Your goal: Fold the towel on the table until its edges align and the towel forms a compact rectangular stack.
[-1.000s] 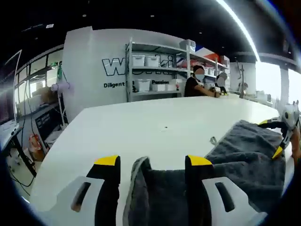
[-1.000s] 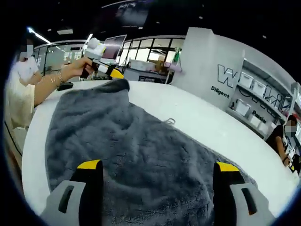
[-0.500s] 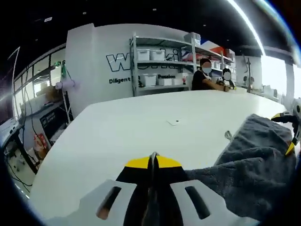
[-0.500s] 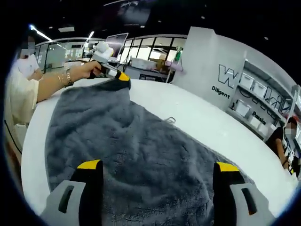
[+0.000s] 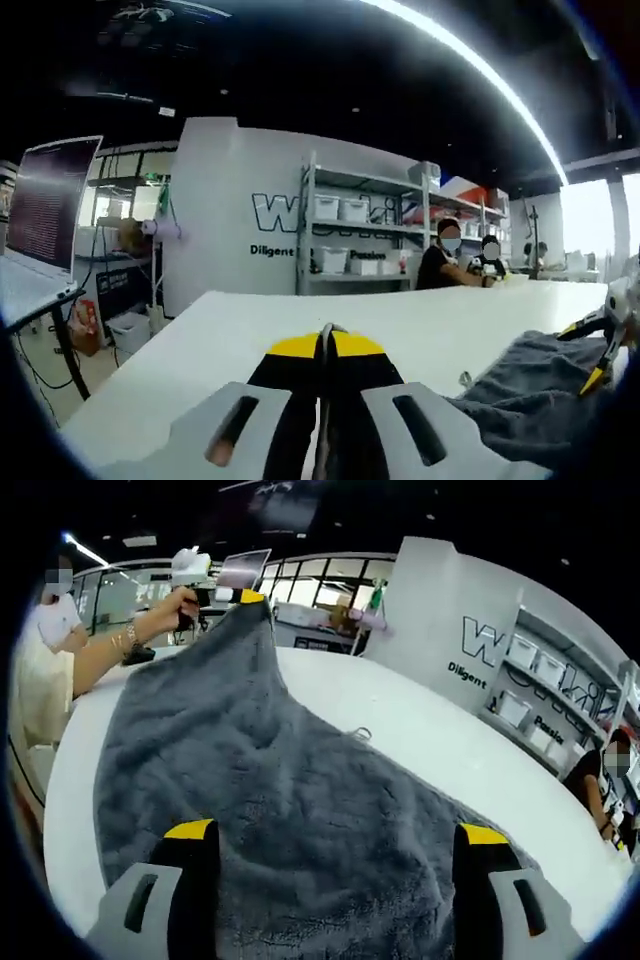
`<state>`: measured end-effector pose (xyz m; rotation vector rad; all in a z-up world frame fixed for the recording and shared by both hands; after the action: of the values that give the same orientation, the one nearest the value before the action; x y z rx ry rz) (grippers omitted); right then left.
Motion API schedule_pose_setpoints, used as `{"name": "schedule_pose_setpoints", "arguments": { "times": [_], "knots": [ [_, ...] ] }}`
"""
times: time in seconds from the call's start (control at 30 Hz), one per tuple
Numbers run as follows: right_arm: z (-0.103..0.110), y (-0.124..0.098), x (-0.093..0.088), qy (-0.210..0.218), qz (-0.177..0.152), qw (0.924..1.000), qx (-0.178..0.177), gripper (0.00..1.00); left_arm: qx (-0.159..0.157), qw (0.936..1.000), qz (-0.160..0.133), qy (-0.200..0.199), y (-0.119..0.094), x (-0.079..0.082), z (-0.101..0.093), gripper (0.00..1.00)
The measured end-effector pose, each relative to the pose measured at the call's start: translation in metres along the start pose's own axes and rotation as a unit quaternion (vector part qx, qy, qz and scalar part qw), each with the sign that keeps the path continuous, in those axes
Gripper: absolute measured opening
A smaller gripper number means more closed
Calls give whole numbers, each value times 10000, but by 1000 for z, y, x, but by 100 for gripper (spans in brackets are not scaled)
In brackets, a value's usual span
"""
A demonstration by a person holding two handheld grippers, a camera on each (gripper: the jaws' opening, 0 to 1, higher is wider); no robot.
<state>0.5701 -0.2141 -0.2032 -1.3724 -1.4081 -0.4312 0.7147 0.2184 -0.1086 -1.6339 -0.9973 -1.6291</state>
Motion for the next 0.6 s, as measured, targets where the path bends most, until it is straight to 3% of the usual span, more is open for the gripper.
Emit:
{"name": "schedule_pose_setpoints", "arguments": {
  "times": [0.1, 0.17, 0.23, 0.33, 0.47, 0.6],
  "knots": [
    [0, 0, 0, -1, 13, 10000, 0, 99, 46, 9999, -112, 13, -12, 7, 2, 1],
    [-1, 0, -1, -9, 30, 10000, -1, 99, 148, 9999, -36, 34, -18, 7, 6, 1],
    [-1, 0, -1, -16, 43, 10000, -14, 99, 427, 9981, 452, -28, -20, -5, 14, 1],
    [-2, 0, -1, -16, 39, 10000, -21, 99, 596, 9934, 963, -172, -14, -25, 24, 2],
    [-2, 1, -2, -11, 60, 10000, -19, 99, 761, 9836, 1637, 12, 3, -54, 38, 2],
    [-3, 2, -4, -21, 118, 9999, -29, 99, 790, 9779, 1935, 67, 17, -70, 41, 2]
  ]
}}
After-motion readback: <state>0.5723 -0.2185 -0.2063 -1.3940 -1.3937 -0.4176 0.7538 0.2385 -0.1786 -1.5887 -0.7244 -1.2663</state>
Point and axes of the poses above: the point that each gripper's makers call its tool centre point, and the gripper's own axes: y roughly forward along the fingers, z roughly to its left, x roughly out of its top, the point moved 8 cm from there along -y, roughly backward along the fingers, and after that the axes turned 11 degrees about -x, right-handed, at the moved point
